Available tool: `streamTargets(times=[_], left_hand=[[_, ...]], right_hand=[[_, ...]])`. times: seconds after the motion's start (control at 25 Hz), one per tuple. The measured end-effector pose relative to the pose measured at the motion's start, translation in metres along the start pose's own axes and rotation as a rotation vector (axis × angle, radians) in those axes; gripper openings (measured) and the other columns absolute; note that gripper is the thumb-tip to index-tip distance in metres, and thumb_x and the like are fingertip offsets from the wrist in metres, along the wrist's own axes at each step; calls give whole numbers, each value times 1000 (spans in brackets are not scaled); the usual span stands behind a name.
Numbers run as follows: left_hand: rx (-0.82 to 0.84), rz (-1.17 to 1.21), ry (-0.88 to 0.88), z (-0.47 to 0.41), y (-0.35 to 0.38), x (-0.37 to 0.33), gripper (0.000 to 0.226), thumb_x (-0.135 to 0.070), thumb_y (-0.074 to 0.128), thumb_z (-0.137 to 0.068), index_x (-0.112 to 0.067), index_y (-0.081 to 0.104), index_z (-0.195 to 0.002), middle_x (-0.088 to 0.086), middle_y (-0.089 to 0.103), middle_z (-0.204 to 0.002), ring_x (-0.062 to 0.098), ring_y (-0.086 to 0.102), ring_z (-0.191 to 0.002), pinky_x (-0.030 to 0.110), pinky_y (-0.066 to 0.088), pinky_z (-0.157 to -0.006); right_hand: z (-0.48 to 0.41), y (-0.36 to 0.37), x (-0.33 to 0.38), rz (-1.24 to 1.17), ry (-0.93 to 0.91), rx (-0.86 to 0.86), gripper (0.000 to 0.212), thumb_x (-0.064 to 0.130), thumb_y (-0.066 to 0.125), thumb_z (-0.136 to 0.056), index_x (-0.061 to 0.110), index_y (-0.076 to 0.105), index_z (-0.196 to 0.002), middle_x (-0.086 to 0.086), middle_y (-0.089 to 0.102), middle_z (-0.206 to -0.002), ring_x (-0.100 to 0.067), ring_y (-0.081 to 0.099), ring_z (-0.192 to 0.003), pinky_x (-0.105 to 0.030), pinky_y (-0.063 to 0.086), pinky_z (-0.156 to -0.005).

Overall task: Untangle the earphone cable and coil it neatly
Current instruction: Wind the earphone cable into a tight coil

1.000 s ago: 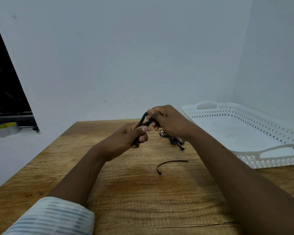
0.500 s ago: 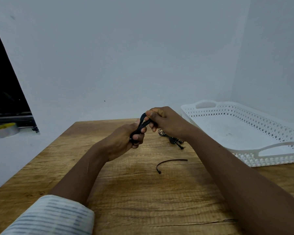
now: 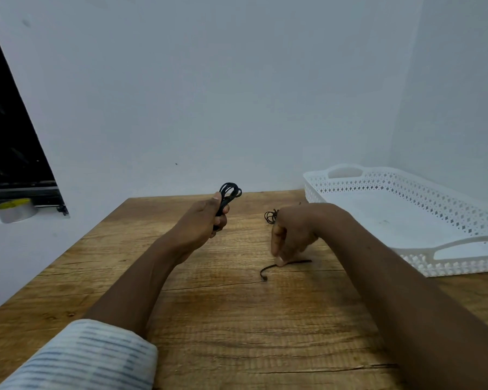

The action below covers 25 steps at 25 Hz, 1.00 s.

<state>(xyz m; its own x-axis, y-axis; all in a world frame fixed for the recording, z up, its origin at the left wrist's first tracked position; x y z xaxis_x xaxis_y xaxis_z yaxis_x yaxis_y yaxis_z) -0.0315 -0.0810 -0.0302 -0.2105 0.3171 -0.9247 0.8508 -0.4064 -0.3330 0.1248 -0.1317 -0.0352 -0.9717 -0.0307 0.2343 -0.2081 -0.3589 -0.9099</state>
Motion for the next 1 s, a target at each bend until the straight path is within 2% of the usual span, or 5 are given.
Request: streamTargets(times=[0.16,0.4,0.6,0.8,1.0], left_hand=[[-9,-36,16,1,2,-2,46,-44,21,-105,-15,49,-84,-7,38,-60,10,31,-59,31,26,-61],[9,-51,41,1,6,-6,47,-44,20,-105,-14,49,-85,-6,38,-62,10,31,-60,31,26,-61],[-6,-54,48,2,5,-8,47,-44,20,-105,-15,50,-84,-5,39,-62,10,33,-60,30,28,-61],[25,-88,57,2,9,-6,47,-43,18,-105,-14,49,-85,-6,38,-63,10,32,-60,30,28,-63],[238,-14,87,7,33,-13,44,-42,21,-105,-15,48,-85,-8,37,-61,9,30,-60,29,28,-63]], right_hand=[[4,5,5,146,3,25,18,28,69,-87,22,77,-103,8,71,-90,-5,58,-75,-20,47,-67],[-8,5,11,146,-15,-32,26,24,56,-96,9,68,-114,-10,70,-112,-22,66,-93,-36,53,-79],[-5,11,9,-75,-41,55,23,34,78,-79,25,72,-99,2,71,-99,-18,69,-97,-37,56,-89],[-8,11,15,44,-78,44,8,18,66,-90,23,71,-87,6,68,-86,-17,67,-93,-25,52,-71],[-8,-23,-2,-889,-120,-452,13,4,52,-96,4,60,-85,-7,59,-65,-4,53,-40,-14,38,-36]])
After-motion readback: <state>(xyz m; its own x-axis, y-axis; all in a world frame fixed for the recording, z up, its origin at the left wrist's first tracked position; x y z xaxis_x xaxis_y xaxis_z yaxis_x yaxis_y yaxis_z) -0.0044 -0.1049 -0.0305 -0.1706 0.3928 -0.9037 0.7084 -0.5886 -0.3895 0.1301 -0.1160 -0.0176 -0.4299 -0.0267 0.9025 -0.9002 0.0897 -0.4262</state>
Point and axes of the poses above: each hand's wrist, its own z-axis away from the middle knuckle, its own y-axis out of the palm, x = y × z, the point moved 8 cm from there along -z, towards the middle knuckle
